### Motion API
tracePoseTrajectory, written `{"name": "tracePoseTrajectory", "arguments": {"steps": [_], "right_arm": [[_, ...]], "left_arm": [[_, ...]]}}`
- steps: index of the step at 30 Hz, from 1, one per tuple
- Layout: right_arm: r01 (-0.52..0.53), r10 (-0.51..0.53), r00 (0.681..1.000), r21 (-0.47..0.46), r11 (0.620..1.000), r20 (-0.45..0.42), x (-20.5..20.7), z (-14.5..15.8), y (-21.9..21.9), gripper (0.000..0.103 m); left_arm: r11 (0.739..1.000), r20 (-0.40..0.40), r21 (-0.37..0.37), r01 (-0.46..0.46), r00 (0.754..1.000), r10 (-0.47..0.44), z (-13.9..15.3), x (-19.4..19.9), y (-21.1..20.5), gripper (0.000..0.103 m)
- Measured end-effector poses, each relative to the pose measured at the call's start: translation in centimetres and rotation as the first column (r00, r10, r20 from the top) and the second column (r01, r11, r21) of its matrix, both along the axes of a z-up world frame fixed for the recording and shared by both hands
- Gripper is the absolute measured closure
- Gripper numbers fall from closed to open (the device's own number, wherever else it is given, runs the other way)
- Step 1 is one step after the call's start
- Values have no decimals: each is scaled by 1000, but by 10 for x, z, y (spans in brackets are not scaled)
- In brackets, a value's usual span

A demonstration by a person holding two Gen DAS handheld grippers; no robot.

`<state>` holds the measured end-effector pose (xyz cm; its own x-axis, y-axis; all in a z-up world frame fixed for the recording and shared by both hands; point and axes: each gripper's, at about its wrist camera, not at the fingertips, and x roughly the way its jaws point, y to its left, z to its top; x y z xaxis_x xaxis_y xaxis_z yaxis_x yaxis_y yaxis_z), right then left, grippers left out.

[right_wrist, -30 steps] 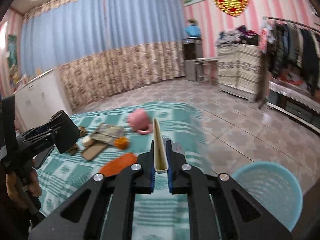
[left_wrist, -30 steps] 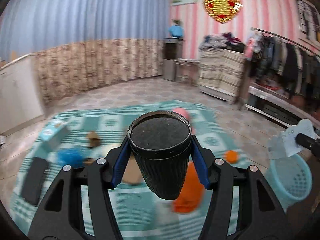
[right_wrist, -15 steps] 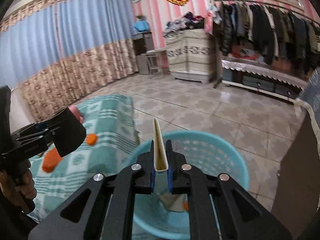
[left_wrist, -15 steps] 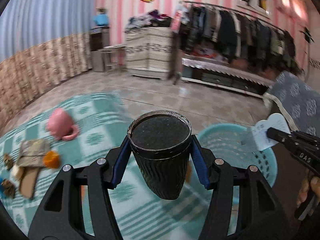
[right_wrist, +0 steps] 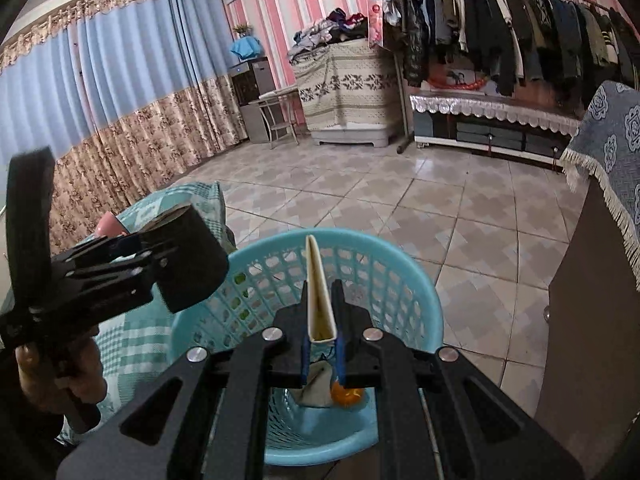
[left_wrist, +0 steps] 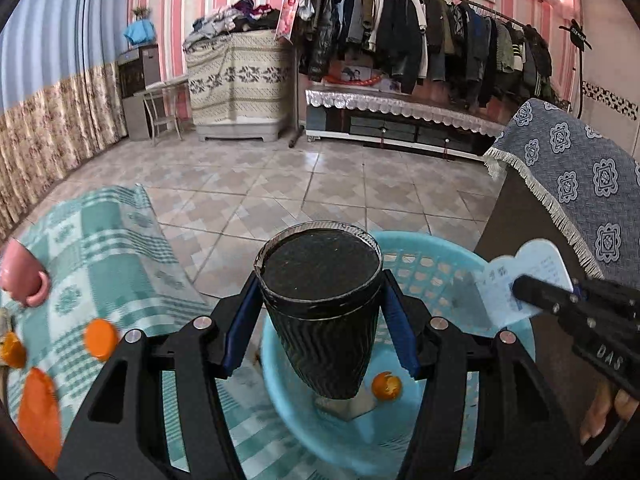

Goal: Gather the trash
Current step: 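Release the black cup with the left gripper while the right gripper releases the card, then return to the table and grasp the orange bottle cap with the right gripper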

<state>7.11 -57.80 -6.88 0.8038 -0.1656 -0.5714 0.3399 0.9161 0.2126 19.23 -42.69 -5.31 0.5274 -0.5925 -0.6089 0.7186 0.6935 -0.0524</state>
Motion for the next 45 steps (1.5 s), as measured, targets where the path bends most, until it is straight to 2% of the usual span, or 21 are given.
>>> {"name": "tracePoseTrajectory", "arguments": {"steps": [1,3,5,8,11,15,21,22,23,24,25,26,28,34,39,40,45], "right_arm": [[2,-2,1000,2,1000,0,0,-1,-1,94],[4,-4,1000,9,1000,3,2,-1,1,94],[-1,1,1000,9,1000,4,5,0,3,94],[-13,13,1000,-1,1000,1,11,2,10,94],[-27,27,1000,-18,999,-11,19,2,18,94],[-40,40,999,-24,999,-27,30,-4,27,93],[-30,29,999,-19,999,-45,48,-12,37,92],[-21,19,998,-32,999,-55,51,-14,39,87],[-15,13,998,-38,999,-59,52,-14,40,72],[-9,6,998,-42,999,-60,53,-14,41,63],[1,-4,998,-51,999,-60,53,-13,43,49],[14,-19,998,-72,997,-61,52,-12,47,45],[21,-28,997,-98,995,-68,53,-10,52,43],[45,-59,996,-195,980,-70,54,-1,79,16],[-2,-12,998,-217,976,-63,64,9,113,12],[-8,-6,998,-219,976,-61,65,10,118,9],[-90,80,995,-217,972,-57,81,13,167,9]], "left_arm": [[1000,-8,1,8,1000,-8,-1,3,-4,43],[1000,7,9,2,1000,-2,-3,6,-6,28],[1000,8,11,-7,1000,7,-4,10,-6,22],[999,16,14,-42,999,42,-1,16,0,21],[995,29,3,-102,994,102,5,22,16,14],[982,47,-16,-190,981,190,14,28,47,10],[965,90,-3,-263,961,262,25,27,81,7],[961,93,-5,-278,956,277,27,27,89,7],[958,90,-8,-286,954,286,28,27,94,7],[954,84,-14,-299,950,299,30,26,102,7],[951,83,-16,-309,947,309,32,26,108,7],[949,86,-18,-315,945,316,32,24,113,7],[943,103,-23,-332,938,332,36,19,127,7],[922,125,-36,-385,914,387,44,10,173,6],[892,125,-37,-451,883,452,43,8,220,6],[881,118,-37,-471,874,472,42,10,234,6],[825,100,-26,-565,819,564,33,13,292,6]]}}
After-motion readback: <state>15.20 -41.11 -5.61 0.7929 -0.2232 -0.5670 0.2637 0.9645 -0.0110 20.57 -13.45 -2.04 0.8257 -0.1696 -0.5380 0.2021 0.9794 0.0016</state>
